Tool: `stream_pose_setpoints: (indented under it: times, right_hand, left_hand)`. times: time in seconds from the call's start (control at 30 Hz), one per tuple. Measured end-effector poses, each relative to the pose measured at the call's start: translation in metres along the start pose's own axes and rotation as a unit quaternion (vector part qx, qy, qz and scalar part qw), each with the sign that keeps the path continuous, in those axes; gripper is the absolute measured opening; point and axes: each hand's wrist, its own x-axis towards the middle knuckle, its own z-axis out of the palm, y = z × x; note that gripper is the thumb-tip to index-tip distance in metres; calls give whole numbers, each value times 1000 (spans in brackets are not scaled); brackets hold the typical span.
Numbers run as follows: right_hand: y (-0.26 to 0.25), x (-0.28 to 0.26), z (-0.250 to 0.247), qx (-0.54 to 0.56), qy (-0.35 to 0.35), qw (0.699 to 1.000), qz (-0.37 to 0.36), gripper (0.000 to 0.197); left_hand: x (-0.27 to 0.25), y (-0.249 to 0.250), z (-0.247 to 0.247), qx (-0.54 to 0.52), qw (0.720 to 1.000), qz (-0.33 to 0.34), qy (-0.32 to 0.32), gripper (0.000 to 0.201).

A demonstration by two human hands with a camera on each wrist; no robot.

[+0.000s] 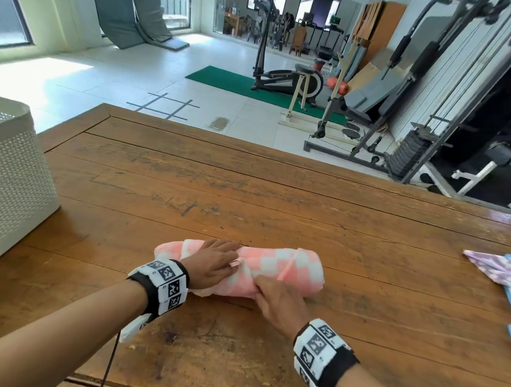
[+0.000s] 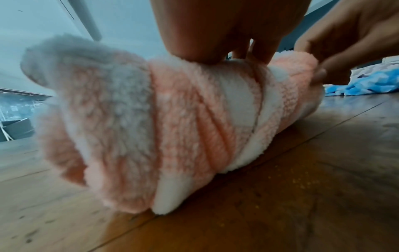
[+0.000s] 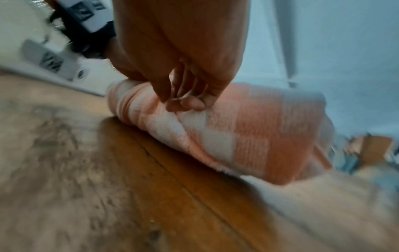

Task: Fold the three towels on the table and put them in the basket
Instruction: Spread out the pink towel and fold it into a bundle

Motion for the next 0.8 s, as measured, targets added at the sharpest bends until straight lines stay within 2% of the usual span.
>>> stream_pose_setpoints:
  times: [0.07, 0.13, 0.23, 0.3, 0.37, 0.43, 0.5, 0.57, 0.6, 0.7, 0.8]
  right_hand:
    - [2, 2, 1, -13, 41, 999, 10, 6]
    - [2, 4, 3, -87, 61, 994, -19, 4]
    - [4, 8, 8, -139, 78, 987, -30, 17]
    - [6, 11, 6, -101, 71, 992, 1, 16]
    - [10, 17, 3, -78, 40, 996, 13, 5]
    - [11, 21, -1, -45, 3, 998, 33, 16]
    - [14, 28, -5, -21, -6, 999, 44, 21]
    - [17, 35, -10, -13, -23, 998, 50, 23]
    - [18, 39, -11, -13, -39, 998, 57, 23]
    - [20, 45, -12, 5, -59, 996, 66, 19]
    - [20, 47, -13, 14, -74, 994, 78, 18]
  left_hand:
    - [-1, -2, -1, -15, 1000, -11, 2, 81]
    - [-2, -3, -4, -37, 999, -25, 0, 81]
    - [-2, 0, -7, -44, 999, -28, -4, 76]
    - [-3, 4, -8, -52, 998, -35, 3, 56]
    - [-4, 5, -9, -101, 993, -36, 46, 33]
    - [-6, 7, -9, -135, 986, -28, 98, 28]
    - [-4, 6, -8, -101, 988, -8, 121, 23]
    - [-2, 5, -5, 1, 993, 7, 117, 15]
    - [-1, 4, -5, 52, 992, 13, 112, 18]
    - [-1, 3, -6, 144, 982, 40, 117, 42]
    - [1, 5, -5, 151, 978, 60, 131, 35]
